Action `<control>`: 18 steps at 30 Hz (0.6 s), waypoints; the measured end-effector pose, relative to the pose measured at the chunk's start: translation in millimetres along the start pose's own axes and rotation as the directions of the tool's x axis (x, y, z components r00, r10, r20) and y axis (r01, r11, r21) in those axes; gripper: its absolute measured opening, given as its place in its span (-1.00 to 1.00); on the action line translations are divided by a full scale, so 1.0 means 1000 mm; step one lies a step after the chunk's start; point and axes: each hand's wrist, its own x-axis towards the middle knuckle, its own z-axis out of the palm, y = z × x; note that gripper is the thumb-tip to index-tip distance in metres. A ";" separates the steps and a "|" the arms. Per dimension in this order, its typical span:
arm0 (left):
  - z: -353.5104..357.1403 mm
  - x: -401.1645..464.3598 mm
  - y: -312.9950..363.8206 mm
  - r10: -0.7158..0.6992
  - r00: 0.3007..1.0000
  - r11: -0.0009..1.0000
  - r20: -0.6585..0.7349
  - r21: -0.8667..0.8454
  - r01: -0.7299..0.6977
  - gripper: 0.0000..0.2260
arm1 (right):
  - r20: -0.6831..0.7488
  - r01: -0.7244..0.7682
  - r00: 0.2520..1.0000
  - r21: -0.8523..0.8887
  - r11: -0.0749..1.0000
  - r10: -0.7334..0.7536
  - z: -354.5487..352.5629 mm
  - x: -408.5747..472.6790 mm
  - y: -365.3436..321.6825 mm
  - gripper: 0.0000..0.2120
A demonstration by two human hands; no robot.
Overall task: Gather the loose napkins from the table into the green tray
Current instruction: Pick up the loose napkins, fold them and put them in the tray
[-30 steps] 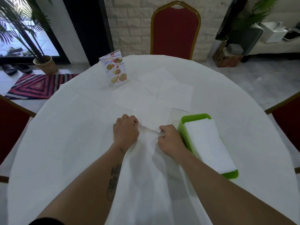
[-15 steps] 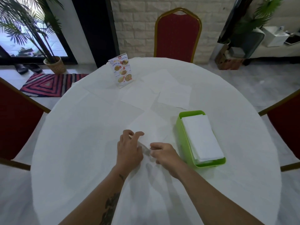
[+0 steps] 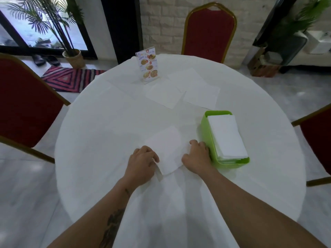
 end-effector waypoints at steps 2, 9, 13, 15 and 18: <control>0.000 -0.010 -0.003 0.008 1.000 1.000 0.005 0.016 -0.008 -0.73 | -0.007 -0.030 1.000 0.003 1.000 0.030 0.003 0.004 -0.003 -0.45; -0.003 -0.031 -0.011 0.012 0.998 0.999 0.056 0.047 -0.014 -0.63 | 0.084 -0.163 0.987 0.553 0.817 0.140 0.009 0.005 -0.026 -0.74; -0.004 -0.037 -0.013 -0.034 0.999 0.999 -0.012 0.014 0.034 -0.59 | -0.030 0.117 0.993 0.425 0.897 -0.116 0.008 -0.017 -0.043 -0.64; -0.006 -0.039 -0.015 -0.060 0.996 0.998 -0.068 -0.018 0.059 -0.63 | 0.028 0.259 0.959 0.303 0.917 -0.281 0.011 -0.029 -0.046 -0.60; -0.010 -0.044 -0.019 -0.090 0.990 0.994 -0.104 -0.078 0.082 -0.72 | 0.219 0.283 0.906 0.322 0.904 -0.362 0.022 -0.041 -0.042 -0.63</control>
